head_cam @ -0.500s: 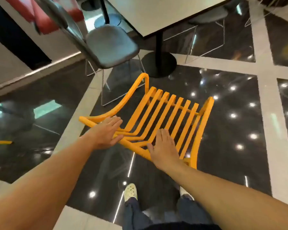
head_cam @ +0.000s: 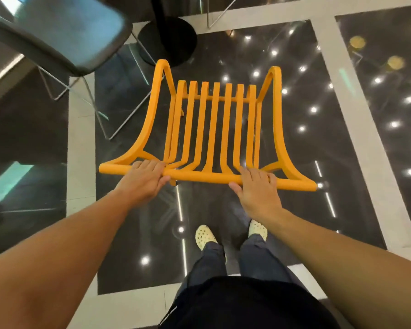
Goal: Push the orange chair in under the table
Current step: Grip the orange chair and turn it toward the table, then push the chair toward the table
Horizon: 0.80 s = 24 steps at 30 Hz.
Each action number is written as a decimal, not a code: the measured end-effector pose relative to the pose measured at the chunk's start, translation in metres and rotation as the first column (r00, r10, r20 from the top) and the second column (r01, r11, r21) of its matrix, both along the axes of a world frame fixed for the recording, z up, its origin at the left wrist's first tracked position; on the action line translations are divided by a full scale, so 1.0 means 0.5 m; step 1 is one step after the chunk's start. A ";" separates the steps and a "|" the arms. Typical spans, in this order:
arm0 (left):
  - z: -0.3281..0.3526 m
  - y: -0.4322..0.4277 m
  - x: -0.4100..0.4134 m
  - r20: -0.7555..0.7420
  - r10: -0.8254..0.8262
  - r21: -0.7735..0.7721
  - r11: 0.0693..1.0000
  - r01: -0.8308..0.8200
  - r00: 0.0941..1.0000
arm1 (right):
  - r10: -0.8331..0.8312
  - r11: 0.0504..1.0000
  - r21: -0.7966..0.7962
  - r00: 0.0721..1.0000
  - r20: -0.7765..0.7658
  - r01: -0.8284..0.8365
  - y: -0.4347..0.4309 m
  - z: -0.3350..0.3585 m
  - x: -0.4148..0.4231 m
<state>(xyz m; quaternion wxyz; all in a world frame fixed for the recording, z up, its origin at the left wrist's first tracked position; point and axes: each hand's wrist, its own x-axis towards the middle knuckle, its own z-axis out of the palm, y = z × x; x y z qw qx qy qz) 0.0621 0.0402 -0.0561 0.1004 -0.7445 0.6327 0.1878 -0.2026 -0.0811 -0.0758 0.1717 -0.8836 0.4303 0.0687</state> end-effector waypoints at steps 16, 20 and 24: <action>-0.007 -0.053 -0.026 0.017 0.030 -0.058 0.998 -0.029 0.999 | 0.019 0.996 -0.092 0.997 0.068 -0.013 -0.074 -0.021 -0.009; -0.008 -0.093 -0.044 0.002 0.055 -0.096 0.994 -0.054 0.998 | 0.049 0.995 -0.094 0.996 0.076 -0.042 -0.131 -0.024 -0.021; -0.012 -0.150 -0.065 -0.003 0.103 -0.117 0.988 -0.102 0.995 | 0.087 0.993 -0.091 0.993 0.080 -0.080 -0.209 -0.026 -0.032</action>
